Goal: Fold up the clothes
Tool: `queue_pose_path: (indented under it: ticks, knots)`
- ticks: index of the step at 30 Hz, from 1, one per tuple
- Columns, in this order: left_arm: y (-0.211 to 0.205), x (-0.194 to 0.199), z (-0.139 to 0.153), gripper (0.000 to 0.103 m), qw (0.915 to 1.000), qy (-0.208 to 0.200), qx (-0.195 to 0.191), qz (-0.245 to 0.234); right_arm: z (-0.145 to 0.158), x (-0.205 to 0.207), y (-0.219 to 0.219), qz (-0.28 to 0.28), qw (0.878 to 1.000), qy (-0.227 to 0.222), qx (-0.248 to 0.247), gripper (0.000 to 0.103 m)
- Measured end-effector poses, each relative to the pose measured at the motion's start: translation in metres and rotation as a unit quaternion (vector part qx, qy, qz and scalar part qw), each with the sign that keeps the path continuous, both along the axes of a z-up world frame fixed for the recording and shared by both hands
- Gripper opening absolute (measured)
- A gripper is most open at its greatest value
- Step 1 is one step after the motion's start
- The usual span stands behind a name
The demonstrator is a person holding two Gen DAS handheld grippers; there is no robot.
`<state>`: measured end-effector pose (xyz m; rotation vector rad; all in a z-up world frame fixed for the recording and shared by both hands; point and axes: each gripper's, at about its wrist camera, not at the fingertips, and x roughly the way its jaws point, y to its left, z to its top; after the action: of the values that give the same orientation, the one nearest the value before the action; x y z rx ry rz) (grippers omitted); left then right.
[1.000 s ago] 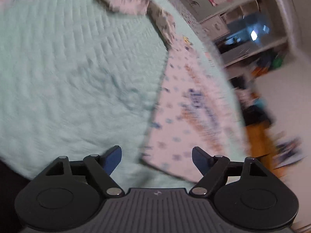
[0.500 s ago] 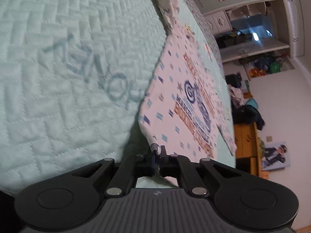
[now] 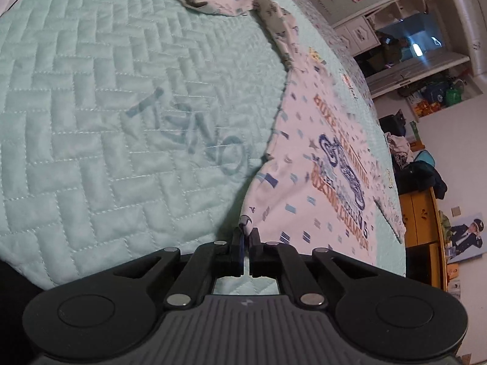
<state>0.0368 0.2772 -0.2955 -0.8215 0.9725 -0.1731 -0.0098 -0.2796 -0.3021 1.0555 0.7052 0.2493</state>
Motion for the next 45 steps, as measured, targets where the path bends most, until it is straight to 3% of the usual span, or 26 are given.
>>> queue_pose_path:
  ticks: [7, 12, 16, 17, 23, 27, 28, 29, 31, 32, 34, 36, 37, 38, 39, 43, 45]
  knots:
    - [0.016, -0.013, 0.0, 0.005, 0.9997, 0.008, 0.004, 0.024, -0.011, 0.025, -0.008, -0.007, 1.0, 0.016, -0.018, 0.072]
    - [0.02, -0.02, 0.005, 0.009, 0.9994, 0.004, 0.009, 0.034, -0.008, 0.041, 0.016, 0.026, 0.997, 0.013, -0.075, 0.068]
    - [0.019, -0.02, 0.013, 0.011, 0.9993, -0.009, 0.008, 0.034, -0.005, 0.034, 0.014, 0.03, 0.993, 0.032, -0.108, 0.012]
    - [0.019, -0.02, 0.015, 0.013, 0.9993, -0.012, 0.009, 0.035, -0.004, 0.032, 0.014, 0.031, 0.992, 0.037, -0.117, 0.008]
    - [0.014, -0.02, 0.033, 0.014, 0.9985, -0.044, 0.0, 0.032, 0.0, 0.022, 0.011, 0.036, 0.983, 0.065, -0.167, 0.011]
    - [0.001, -0.012, 0.05, 0.02, 0.9967, -0.08, -0.011, 0.01, 0.025, 0.025, 0.019, 0.032, 0.984, 0.006, -0.176, 0.02]
    - [-0.005, -0.008, 0.053, 0.022, 0.9961, -0.087, -0.013, 0.001, 0.032, 0.026, 0.022, 0.031, 0.984, -0.013, -0.177, 0.026]
    - [-0.012, -0.001, 0.054, 0.022, 0.9958, -0.09, -0.013, -0.007, 0.037, 0.031, 0.025, 0.033, 0.985, -0.029, -0.168, 0.038]
    - [-0.027, 0.012, 0.049, 0.022, 0.9957, -0.089, -0.011, -0.022, 0.036, 0.051, 0.033, 0.051, 0.992, -0.049, -0.108, 0.059]
    - [-0.034, 0.018, 0.045, 0.022, 0.996, -0.085, -0.008, -0.029, 0.027, 0.062, 0.035, 0.056, 0.995, -0.046, -0.071, 0.062]
    - [-0.045, 0.028, 0.032, 0.022, 0.9969, -0.066, 0.002, -0.042, 0.008, 0.077, 0.034, 0.051, 0.998, -0.027, -0.023, 0.061]
    - [-0.052, 0.033, 0.017, 0.022, 0.9976, -0.036, 0.019, -0.056, 0.0, 0.067, 0.022, 0.031, 0.999, -0.015, -0.031, 0.058]
    - [-0.047, 0.029, 0.014, 0.022, 0.9979, -0.033, 0.021, -0.052, -0.004, 0.062, 0.016, 0.021, 0.999, -0.01, -0.036, 0.036]
    - [-0.042, 0.025, 0.012, 0.022, 0.9982, -0.03, 0.022, -0.047, -0.008, 0.057, 0.01, 0.011, 0.999, -0.004, -0.04, 0.02]
    - [-0.037, 0.021, 0.009, 0.022, 0.9984, -0.027, 0.024, -0.043, -0.013, 0.052, 0.004, 0.001, 0.999, 0.002, -0.044, 0.021]
    - [0.016, 0.031, 0.016, 0.05, 0.9973, -0.049, -0.012, 0.053, -0.013, 0.026, -0.014, -0.033, 0.997, -0.006, -0.075, 0.043]
    - [0.043, 0.036, 0.02, 0.056, 0.9926, -0.059, -0.03, 0.102, -0.008, 0.014, -0.02, -0.046, 0.995, -0.017, -0.092, 0.046]
